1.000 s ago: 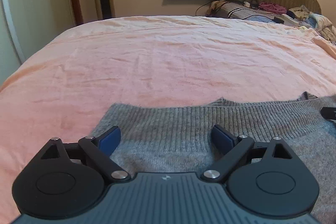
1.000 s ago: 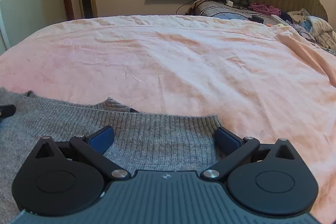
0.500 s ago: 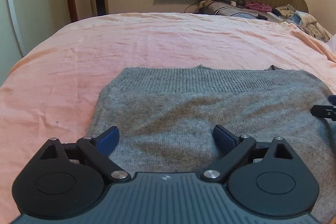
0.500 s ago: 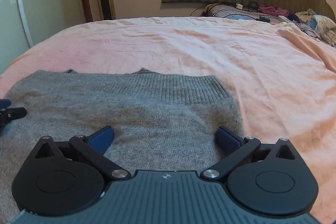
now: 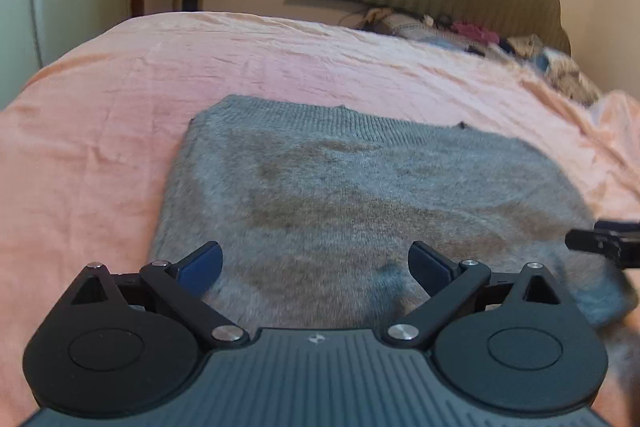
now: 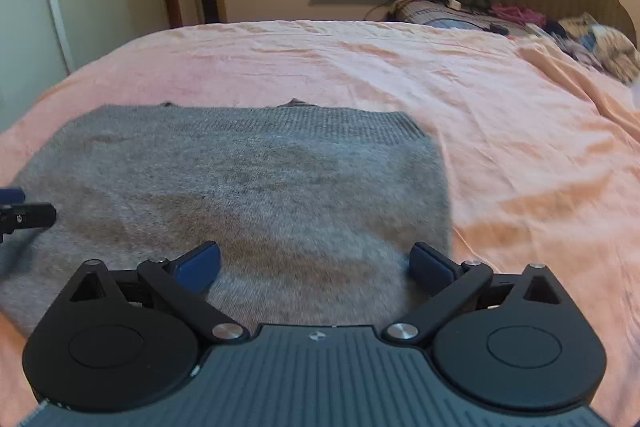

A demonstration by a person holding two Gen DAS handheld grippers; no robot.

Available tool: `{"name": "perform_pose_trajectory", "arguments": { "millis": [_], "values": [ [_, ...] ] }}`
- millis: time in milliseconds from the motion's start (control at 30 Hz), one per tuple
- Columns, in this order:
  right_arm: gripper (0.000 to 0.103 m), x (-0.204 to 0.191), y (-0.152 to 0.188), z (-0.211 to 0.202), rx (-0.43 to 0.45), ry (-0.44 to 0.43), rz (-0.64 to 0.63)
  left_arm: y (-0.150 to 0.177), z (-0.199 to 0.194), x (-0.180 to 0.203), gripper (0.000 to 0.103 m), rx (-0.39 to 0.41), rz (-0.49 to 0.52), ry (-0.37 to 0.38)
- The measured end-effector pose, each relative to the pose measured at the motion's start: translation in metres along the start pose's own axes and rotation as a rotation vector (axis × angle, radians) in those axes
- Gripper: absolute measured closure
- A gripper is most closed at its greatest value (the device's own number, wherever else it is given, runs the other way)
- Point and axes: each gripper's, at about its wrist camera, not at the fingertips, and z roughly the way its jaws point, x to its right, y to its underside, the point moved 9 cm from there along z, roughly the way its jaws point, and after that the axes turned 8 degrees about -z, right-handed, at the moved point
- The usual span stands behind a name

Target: Fold small clothes

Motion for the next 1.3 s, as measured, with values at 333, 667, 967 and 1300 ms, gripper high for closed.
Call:
{"name": "perform_pose_trajectory", "arguments": {
  "millis": [333, 667, 967, 1300],
  "values": [
    [0.0, 0.064, 0.086, -0.076, -0.006, -0.23, 0.674, 0.054, -0.059, -0.071, 0.002, -0.041, -0.761, 0.32],
    [0.088, 0.051, 0.061, -0.025, -0.103, -0.263, 0.557, 0.044, -0.019, -0.058, 0.075, -0.102, -0.749, 0.227],
    [0.09, 0.082, 0.042, -0.053, -0.113, -0.251, 0.431, 0.052, -0.033, -0.055, 0.099, -0.114, -0.563, 0.151],
    [0.027, 0.086, 0.0, -0.051, -0.009, -0.2, 0.37, -0.013, -0.078, -0.069, 0.027, 0.047, -0.241, 0.058]
  ]
}}
